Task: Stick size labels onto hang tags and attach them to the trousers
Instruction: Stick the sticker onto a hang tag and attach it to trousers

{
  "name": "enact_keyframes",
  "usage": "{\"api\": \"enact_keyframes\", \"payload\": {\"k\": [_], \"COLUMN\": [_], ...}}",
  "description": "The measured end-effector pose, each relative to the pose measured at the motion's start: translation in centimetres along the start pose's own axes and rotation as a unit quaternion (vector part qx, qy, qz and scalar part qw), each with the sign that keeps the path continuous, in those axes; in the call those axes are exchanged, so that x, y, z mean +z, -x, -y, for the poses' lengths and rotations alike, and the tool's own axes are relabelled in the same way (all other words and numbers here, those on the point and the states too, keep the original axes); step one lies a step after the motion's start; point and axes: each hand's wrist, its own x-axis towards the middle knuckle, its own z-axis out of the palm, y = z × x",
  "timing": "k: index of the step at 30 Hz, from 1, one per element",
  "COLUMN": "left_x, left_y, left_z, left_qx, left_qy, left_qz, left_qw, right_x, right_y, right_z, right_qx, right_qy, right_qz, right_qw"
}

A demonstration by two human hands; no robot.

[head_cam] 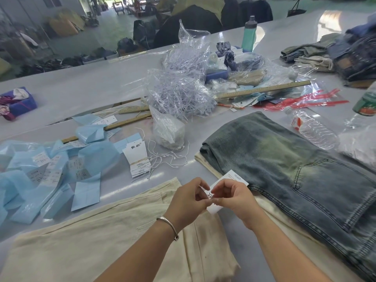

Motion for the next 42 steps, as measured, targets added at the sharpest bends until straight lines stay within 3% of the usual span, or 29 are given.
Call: {"api": "enact_keyframes", "payload": {"k": [8,14,17,20,23,25,29,31,33,37,39,42], "left_x": [-0.1,0.5,0.9,0.2,-2.8,-5.7,-12.9,-16.3,-19.2,-22.6,-23.2,-22.8], "left_y": [0.3,1.3,1.8,2.2,4.2,6.6,13.6,17.4,20.7,25.5,27.2,28.7], "left_z": [1.4,2.1,1.8,1.7,3.0,5.1,10.2,12.7,14.9,18.4,19.5,21.1], "left_qx": [-0.054,-0.011,-0.003,0.002,-0.006,-0.031,-0.135,-0.187,-0.239,-0.407,-0.478,-0.512], "left_qy": [0.035,-0.036,-0.114,-0.163,-0.183,-0.201,-0.214,-0.201,-0.192,-0.237,-0.222,-0.174], "left_qz": [-0.025,-0.061,-0.053,-0.016,-0.024,-0.045,-0.128,-0.162,-0.193,-0.21,-0.207,-0.227], "left_qw": [0.998,0.997,0.992,0.986,0.983,0.978,0.959,0.948,0.932,0.857,0.824,0.81], "right_x": [-0.1,0.9,1.3,3.0,6.6,9.8,17.2,20.4,22.8,24.5,24.0,23.4], "right_y": [0.7,1.5,1.9,1.8,2.1,2.0,1.6,0.5,-1.0,-4.5,-5.7,-6.7], "right_z": [0.6,0.5,0.4,0.2,0.5,0.5,-0.3,-0.9,-1.1,-1.7,-2.5,-3.1], "right_qx": [-0.003,0.006,0.02,-0.004,-0.062,-0.095,-0.103,-0.099,-0.107,-0.079,-0.042,-0.007], "right_qy": [-0.015,0.058,0.157,0.342,0.396,0.403,0.446,0.509,0.589,0.706,0.737,0.739], "right_qz": [-0.004,-0.006,-0.012,-0.077,-0.131,-0.108,0.04,0.123,0.174,0.18,0.173,0.167], "right_qw": [1.0,0.998,0.987,0.937,0.907,0.904,0.888,0.846,0.782,0.68,0.652,0.653]}}
